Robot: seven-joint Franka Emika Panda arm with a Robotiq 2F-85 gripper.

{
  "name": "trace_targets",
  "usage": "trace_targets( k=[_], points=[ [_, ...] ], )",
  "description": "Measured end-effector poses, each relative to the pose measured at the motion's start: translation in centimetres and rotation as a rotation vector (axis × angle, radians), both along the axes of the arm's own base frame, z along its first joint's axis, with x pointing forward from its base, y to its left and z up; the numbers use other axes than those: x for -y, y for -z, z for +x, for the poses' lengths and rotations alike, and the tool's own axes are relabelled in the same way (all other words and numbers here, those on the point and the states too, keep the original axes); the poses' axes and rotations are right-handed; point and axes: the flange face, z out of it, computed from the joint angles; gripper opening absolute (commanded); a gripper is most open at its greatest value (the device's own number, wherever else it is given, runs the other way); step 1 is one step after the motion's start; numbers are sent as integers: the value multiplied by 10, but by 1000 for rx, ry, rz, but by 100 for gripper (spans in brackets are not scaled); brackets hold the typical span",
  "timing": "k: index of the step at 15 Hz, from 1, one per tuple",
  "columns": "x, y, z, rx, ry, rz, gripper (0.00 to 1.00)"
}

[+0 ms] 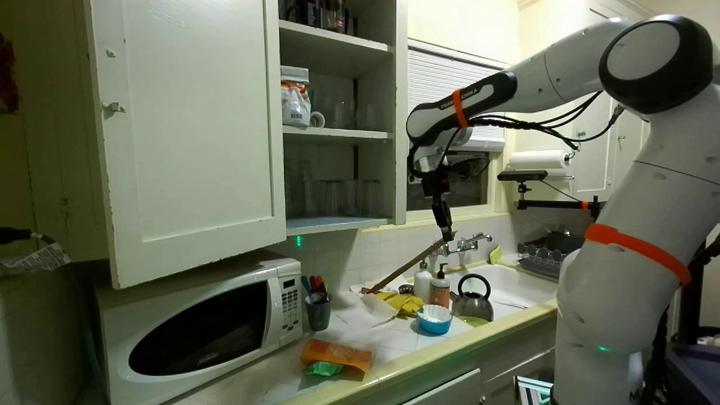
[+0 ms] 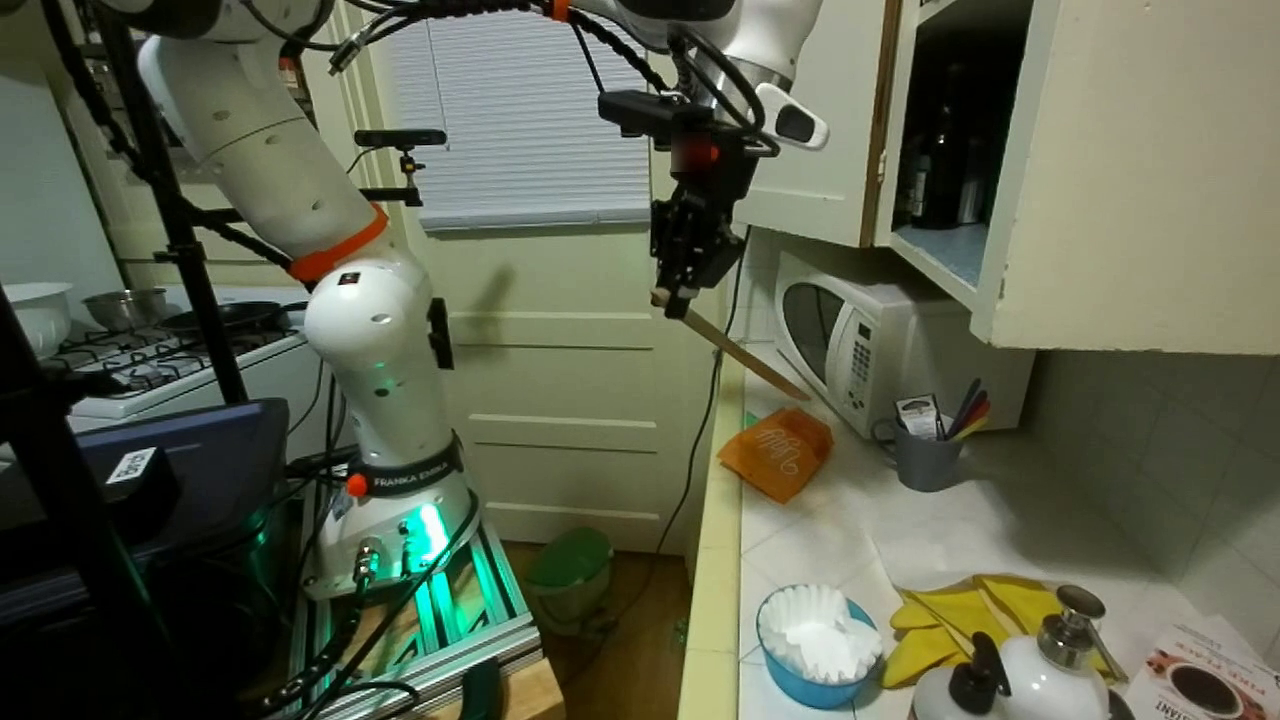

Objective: Remove the blue bowl from the cupboard

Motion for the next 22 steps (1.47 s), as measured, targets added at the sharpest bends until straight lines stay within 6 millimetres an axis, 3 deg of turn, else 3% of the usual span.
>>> trace_targets(
  k=[5,9,10,13,14,18,22],
  points=[
    [7,27,0,-108,216,-73,7],
    [17,44,5,-61,402,-136,7],
    [19,47,7,-36,446,-149,27],
    [21,48,12,34,515,-140,27],
    [20,48,13,37,520,-137,7],
    [20,51,14,28,535,-139,7],
    [18,81,29,51,604,-142,7]
  ],
)
